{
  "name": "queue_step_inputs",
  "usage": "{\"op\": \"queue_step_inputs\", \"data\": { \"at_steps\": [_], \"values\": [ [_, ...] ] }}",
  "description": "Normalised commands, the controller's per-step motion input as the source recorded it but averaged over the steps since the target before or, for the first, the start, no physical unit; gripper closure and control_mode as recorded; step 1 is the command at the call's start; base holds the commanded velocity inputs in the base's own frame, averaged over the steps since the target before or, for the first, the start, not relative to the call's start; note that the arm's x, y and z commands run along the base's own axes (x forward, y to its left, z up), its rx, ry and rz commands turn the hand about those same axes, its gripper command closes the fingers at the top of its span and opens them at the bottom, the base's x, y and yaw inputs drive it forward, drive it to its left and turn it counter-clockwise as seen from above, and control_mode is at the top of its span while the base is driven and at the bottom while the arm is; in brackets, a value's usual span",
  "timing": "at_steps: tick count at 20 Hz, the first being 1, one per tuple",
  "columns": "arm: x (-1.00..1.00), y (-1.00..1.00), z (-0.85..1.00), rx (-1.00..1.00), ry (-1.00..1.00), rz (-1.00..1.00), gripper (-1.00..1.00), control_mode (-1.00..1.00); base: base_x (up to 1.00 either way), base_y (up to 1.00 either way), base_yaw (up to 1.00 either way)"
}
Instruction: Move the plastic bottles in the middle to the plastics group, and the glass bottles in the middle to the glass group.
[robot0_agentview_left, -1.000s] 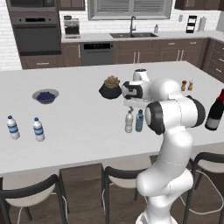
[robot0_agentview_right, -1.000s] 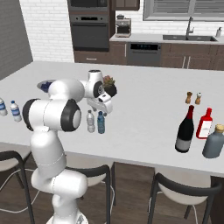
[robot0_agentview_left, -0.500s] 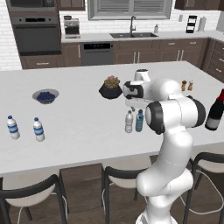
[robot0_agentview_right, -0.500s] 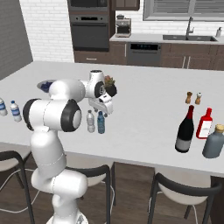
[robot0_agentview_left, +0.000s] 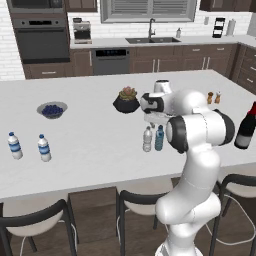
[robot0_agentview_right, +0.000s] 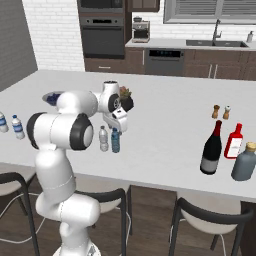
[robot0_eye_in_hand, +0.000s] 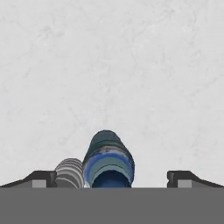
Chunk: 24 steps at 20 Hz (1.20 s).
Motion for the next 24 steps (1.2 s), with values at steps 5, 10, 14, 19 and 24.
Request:
{"op": "queue_step_inputs", "data": {
  "at_steps": [5, 10, 14, 19, 24],
  "values": [
    [0.17, 0.01, -0.25, 0.00, 0.01, -0.08, -1.00, -1.00, 0.00, 0.00, 0.00],
    [0.05, 0.01, -0.28, 0.00, 0.03, -0.05, 1.00, -1.00, 0.00, 0.00, 0.00],
    [0.01, 0.00, -0.25, 0.00, 0.05, -0.04, 1.00, -1.00, 0.00, 0.00, 0.00],
    [-0.10, -0.04, -0.13, 0.00, 0.08, -0.03, 1.00, -1.00, 0.00, 0.00, 0.00],
    [-0.34, -0.21, 0.03, 0.00, 0.01, -0.01, 1.00, -1.00, 0.00, 0.00, 0.00]
  ]
}}
